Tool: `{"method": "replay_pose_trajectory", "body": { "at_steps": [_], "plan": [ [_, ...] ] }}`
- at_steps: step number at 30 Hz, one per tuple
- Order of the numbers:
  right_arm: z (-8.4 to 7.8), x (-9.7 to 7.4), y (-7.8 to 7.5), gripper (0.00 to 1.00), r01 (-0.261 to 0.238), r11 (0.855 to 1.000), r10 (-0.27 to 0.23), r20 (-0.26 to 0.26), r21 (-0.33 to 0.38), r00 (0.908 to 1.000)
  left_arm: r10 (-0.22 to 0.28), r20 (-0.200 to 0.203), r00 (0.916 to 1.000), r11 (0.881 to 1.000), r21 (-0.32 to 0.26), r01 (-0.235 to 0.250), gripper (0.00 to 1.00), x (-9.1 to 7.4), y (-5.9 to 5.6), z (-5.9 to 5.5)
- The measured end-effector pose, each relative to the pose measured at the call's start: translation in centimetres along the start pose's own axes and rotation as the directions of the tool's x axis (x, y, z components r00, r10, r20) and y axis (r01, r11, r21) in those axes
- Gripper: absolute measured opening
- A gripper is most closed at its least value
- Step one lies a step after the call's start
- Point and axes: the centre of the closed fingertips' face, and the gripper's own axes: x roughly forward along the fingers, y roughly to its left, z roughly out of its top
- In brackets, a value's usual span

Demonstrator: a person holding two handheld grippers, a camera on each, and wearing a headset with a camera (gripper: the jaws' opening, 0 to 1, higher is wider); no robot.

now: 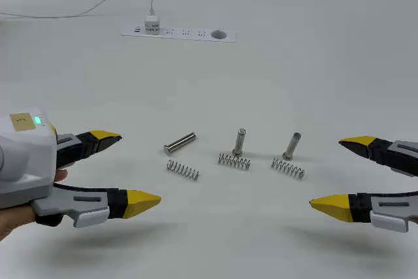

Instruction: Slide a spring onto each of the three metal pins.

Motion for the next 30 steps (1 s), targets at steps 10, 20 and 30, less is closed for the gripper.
{"method": "replay_pose_trajectory", "body": {
  "at_steps": [10,20,30],
  "plan": [
    [-0.2,0.1,0.2,0.75,-0.003,1.000,0.003,-0.003,0.006,1.0000,0.001,-0.004,1.0000,1.000,-0.005,-0.001,0.78,-0.2,0.0,-0.1],
    [-0.2,0.2,0.3,0.75,-0.009,1.000,0.009,-0.005,0.013,0.9999,0.008,0.000,1.0000,1.000,0.009,-0.008,0.75,-0.1,0.6,0.8],
    [-0.4,0.1,0.4,0.75,-0.009,1.000,0.009,-0.009,0.021,0.9999,0.025,-0.010,0.9996,0.999,0.039,-0.025,0.66,0.3,2.1,2.1]
  ]
}}
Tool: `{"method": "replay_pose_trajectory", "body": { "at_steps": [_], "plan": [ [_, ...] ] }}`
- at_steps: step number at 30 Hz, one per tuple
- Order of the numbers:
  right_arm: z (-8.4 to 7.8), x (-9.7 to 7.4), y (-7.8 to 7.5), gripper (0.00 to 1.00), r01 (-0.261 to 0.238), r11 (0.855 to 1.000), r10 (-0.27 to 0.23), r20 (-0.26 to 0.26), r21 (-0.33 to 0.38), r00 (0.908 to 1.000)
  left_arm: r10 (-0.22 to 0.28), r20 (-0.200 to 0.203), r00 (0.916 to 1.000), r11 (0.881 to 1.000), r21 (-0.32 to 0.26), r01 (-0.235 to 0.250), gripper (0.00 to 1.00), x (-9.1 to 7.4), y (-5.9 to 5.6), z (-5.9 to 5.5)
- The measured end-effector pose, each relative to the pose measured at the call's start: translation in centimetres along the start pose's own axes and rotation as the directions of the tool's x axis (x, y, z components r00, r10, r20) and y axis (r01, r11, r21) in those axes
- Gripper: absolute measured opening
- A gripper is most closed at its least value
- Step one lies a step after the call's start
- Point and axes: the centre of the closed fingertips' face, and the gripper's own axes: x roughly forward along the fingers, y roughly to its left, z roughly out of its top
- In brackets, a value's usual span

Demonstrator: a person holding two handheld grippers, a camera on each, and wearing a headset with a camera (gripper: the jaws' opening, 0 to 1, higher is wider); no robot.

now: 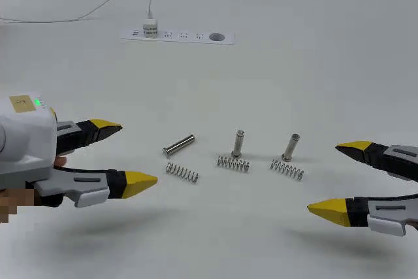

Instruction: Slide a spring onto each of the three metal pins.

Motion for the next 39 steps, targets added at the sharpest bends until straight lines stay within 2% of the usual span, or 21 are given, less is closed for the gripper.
{"method": "replay_pose_trajectory", "body": {
  "at_steps": [10,20,24,29,39],
  "plan": [
    [-0.1,0.1,0.3,0.74,-0.008,1.000,0.008,-0.007,0.004,0.9999,-0.028,-0.032,0.9991,0.999,0.044,0.030,0.57,2.1,0.6,1.4],
    [-0.6,0.2,0.5,0.74,-0.009,1.000,0.009,-0.013,0.014,0.9999,-0.051,-0.076,0.9957,0.997,0.054,0.056,0.51,4.4,1.2,1.9],
    [-0.7,0.3,0.6,0.74,-0.009,1.000,0.009,-0.014,0.017,0.9999,-0.053,-0.099,0.9936,0.997,0.054,0.059,0.49,5.6,1.4,1.8],
    [-0.7,0.3,0.7,0.74,-0.010,1.000,0.010,-0.015,0.020,0.9998,-0.070,-0.139,0.9878,0.995,0.068,0.080,0.46,6.8,1.1,1.6],
    [-1.2,0.3,0.7,0.74,-0.006,0.999,0.007,-0.020,0.034,0.9998,-0.060,-0.210,0.9759,0.993,0.087,0.080,0.38,8.5,1.2,1.0]
  ]
}}
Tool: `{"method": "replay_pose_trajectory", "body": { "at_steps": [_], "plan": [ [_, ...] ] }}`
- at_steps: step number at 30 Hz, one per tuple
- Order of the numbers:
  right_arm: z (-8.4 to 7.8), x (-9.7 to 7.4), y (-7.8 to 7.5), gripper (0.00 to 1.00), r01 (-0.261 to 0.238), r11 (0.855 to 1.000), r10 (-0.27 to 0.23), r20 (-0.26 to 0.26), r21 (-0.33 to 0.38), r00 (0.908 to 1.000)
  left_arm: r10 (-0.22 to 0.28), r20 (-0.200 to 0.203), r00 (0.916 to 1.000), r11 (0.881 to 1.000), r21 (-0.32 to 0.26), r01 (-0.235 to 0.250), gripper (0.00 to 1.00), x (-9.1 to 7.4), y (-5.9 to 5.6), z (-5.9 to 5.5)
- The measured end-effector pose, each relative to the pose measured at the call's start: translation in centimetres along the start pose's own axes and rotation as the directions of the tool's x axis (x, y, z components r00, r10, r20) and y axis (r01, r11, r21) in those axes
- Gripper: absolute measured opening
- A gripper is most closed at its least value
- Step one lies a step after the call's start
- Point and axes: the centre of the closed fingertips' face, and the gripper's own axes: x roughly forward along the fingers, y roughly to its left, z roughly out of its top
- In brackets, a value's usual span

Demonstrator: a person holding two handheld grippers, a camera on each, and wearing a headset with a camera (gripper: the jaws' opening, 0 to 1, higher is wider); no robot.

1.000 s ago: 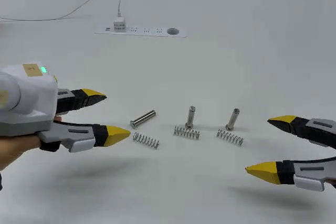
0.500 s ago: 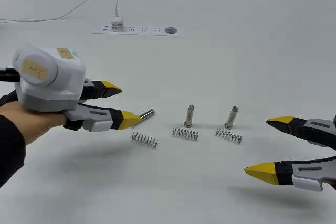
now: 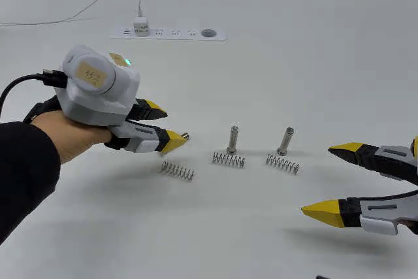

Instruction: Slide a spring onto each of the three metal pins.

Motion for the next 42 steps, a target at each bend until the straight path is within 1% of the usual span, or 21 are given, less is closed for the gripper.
{"method": "replay_pose_trajectory", "body": {
  "at_steps": [1,4,10,13,18,21,28,29,38,42],
  "plan": [
    [0.0,0.0,0.0,0.74,-0.001,1.000,0.001,-0.001,0.003,1.0000,-0.003,-0.012,0.9999,1.000,0.002,0.003,0.37,0.2,0.0,-0.1],
    [0.0,0.0,0.0,0.74,0.001,1.000,-0.001,0.001,0.003,1.0000,-0.014,-0.020,0.9997,1.000,-0.003,0.014,0.36,0.6,0.0,0.1],
    [-0.1,0.1,0.0,0.74,0.002,1.000,-0.002,-0.001,0.008,1.0000,-0.015,-0.070,0.9974,1.000,0.007,0.016,0.28,1.4,-0.1,-0.3],
    [-0.1,0.0,0.0,0.74,0.003,1.000,-0.003,0.000,0.012,1.0000,-0.018,-0.083,0.9964,1.000,0.013,0.019,0.24,1.8,-0.2,-0.3],
    [-0.3,-0.1,0.0,0.74,0.007,1.000,-0.007,-0.002,0.017,1.0000,-0.010,-0.118,0.9929,1.000,0.010,0.012,0.20,2.3,-0.2,-0.6],
    [-0.5,-0.1,0.0,0.74,0.009,1.000,-0.009,-0.004,0.023,1.0000,-0.007,-0.146,0.9892,1.000,0.028,0.011,0.19,2.7,-0.3,-1.0],
    [-0.7,-0.1,0.1,0.73,0.010,1.000,-0.009,-0.006,0.026,0.9999,-0.005,-0.183,0.9831,1.000,0.029,0.011,0.14,3.1,-0.5,-1.3],
    [-0.7,-0.1,0.0,0.73,0.011,1.000,-0.010,-0.006,0.027,0.9999,0.003,-0.194,0.9810,1.000,0.026,0.002,0.13,3.1,-0.4,-1.4],
    [-0.7,-0.1,-0.1,0.73,0.010,1.000,-0.010,-0.010,0.028,0.9999,0.006,-0.221,0.9753,1.000,0.019,-0.002,0.10,3.3,-0.2,-1.3],
    [-0.6,-0.1,-0.1,0.73,0.009,1.000,-0.009,-0.007,0.028,0.9999,0.008,-0.247,0.9689,1.000,0.022,-0.002,0.09,3.3,-0.3,-1.6]
  ]
}}
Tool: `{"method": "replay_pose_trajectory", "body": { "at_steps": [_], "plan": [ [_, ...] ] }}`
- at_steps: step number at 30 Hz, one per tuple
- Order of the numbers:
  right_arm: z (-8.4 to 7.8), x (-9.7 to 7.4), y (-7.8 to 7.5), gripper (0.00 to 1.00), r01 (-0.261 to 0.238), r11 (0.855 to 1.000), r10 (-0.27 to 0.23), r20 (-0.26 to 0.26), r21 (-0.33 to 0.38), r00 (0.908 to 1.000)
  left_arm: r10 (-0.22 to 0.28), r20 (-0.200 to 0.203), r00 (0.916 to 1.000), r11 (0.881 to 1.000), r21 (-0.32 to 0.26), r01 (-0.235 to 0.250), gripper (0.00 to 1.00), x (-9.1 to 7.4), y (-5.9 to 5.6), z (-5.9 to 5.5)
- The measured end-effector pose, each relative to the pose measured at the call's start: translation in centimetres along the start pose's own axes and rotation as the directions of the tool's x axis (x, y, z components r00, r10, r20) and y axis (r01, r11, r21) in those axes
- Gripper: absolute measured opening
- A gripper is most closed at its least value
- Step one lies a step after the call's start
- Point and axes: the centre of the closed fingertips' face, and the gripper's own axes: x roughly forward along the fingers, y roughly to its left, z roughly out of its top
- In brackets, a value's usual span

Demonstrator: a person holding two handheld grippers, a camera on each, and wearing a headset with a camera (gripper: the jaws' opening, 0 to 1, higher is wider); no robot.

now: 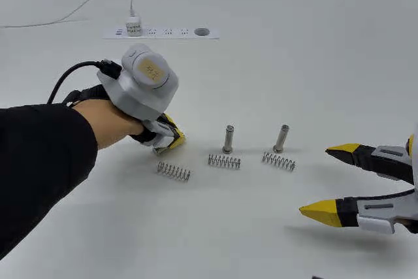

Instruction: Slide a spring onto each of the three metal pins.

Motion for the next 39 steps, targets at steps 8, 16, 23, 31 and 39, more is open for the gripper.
{"method": "replay_pose_trajectory", "body": {
  "at_steps": [8,16,23,31,39],
  "plan": [
    [-0.1,0.0,0.0,0.73,-0.001,1.000,0.001,-0.003,-0.001,1.0000,0.001,-0.040,0.9992,1.000,0.001,-0.001,0.10,0.1,-0.2,-0.2],
    [-0.2,0.1,0.2,0.73,-0.004,1.000,0.004,-0.007,-0.002,1.0000,0.015,-0.058,0.9982,1.000,0.006,-0.015,0.09,0.2,-0.2,-0.3],
    [-0.2,0.1,0.2,0.73,-0.004,1.000,0.004,-0.007,-0.004,1.0000,0.032,-0.063,0.9975,0.999,-0.031,-0.034,0.08,0.1,0.0,-0.3],
    [-0.2,-0.1,0.1,0.73,0.002,1.000,-0.002,-0.005,-0.002,1.0000,0.034,-0.048,0.9983,0.998,-0.050,-0.037,0.08,-0.3,0.0,0.0],
    [-0.1,0.2,0.4,0.73,-0.007,1.000,0.007,-0.007,-0.004,1.0000,0.031,0.022,0.9993,0.994,-0.102,-0.029,0.01,-1.7,0.5,1.2]
  ]
}}
